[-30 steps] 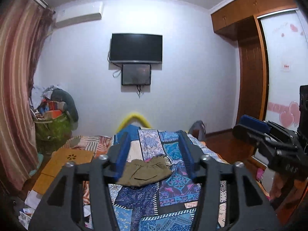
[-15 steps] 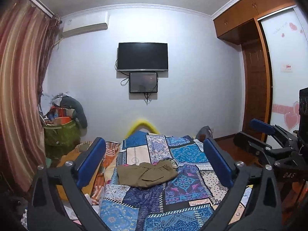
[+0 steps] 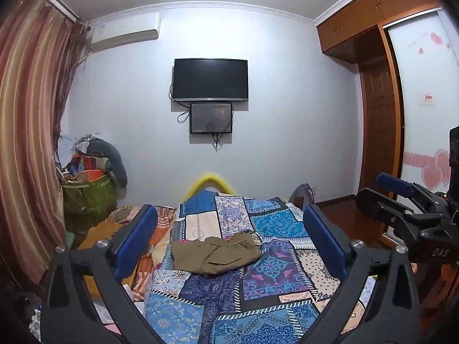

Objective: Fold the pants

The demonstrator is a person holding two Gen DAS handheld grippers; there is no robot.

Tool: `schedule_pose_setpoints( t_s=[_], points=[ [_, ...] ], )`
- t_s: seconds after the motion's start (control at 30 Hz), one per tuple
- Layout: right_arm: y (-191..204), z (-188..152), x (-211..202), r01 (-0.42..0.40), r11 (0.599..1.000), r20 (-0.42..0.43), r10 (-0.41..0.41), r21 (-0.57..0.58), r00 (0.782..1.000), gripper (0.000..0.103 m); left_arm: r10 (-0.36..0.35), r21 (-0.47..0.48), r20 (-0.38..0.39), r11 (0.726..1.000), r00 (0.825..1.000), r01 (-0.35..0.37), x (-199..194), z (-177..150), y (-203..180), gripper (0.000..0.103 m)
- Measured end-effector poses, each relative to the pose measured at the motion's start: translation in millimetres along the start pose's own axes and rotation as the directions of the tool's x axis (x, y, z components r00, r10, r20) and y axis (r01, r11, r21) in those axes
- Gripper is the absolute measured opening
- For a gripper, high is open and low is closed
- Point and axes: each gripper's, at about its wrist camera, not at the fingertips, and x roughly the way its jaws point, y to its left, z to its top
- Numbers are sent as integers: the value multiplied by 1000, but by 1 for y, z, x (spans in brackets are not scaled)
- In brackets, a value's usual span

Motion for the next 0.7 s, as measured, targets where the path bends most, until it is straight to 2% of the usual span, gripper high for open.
schedule_pose_setpoints(
  t_s=[0.7],
  points=[
    [-6,-1,0,9,1000,-35,-9,10,999,103,-10,-14,-31,1000,999,9,16,-10,-3,103]
  ],
)
